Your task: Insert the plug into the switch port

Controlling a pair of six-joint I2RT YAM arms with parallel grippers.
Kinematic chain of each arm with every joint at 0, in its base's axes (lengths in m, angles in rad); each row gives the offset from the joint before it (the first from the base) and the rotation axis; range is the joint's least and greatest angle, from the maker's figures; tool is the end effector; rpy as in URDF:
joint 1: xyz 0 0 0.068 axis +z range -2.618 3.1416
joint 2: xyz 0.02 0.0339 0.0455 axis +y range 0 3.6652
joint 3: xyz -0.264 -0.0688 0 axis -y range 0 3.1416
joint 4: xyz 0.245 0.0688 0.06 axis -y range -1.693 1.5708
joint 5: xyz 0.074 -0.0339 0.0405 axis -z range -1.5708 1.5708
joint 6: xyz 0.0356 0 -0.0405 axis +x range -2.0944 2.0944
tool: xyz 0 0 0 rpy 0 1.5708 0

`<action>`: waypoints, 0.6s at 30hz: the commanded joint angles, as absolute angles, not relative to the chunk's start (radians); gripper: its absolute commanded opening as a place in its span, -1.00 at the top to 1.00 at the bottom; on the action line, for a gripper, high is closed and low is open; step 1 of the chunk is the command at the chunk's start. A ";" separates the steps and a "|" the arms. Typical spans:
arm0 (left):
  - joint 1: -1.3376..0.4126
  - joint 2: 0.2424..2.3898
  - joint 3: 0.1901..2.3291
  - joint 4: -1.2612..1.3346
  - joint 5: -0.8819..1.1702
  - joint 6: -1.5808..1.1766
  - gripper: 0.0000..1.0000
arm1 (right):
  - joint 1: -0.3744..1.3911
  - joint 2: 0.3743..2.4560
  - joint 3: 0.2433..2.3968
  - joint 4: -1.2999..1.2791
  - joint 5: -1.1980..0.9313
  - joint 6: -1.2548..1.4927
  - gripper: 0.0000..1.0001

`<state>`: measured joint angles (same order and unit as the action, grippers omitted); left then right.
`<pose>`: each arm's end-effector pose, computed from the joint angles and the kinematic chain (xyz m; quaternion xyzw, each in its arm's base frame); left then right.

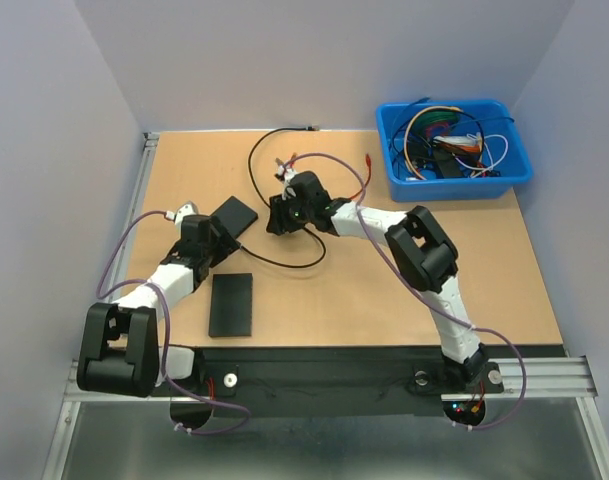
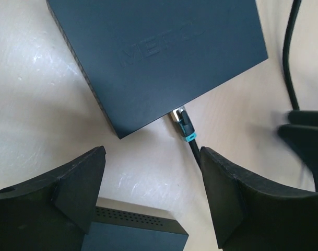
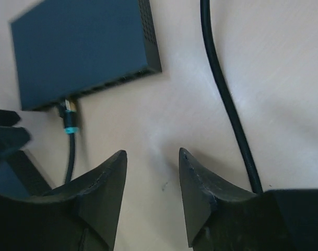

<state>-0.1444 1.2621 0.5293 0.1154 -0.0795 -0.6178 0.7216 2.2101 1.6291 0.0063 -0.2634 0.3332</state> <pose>0.2491 -0.0334 0.1823 -0.2259 0.8588 -0.1378 0.4387 0.3739 0.3414 0.1821 -0.2296 0.8424 0.3380 0.3512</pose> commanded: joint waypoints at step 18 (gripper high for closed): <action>0.057 1.699 0.809 0.304 0.182 -0.627 -0.63 | 0.752 2.747 2.343 0.014 -0.331 0.457 -0.21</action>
<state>0.0212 1.5845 0.7074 0.2901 0.1143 -0.6346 0.7490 2.6064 2.1349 0.0181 -0.3489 0.4206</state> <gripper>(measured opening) 0.827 0.577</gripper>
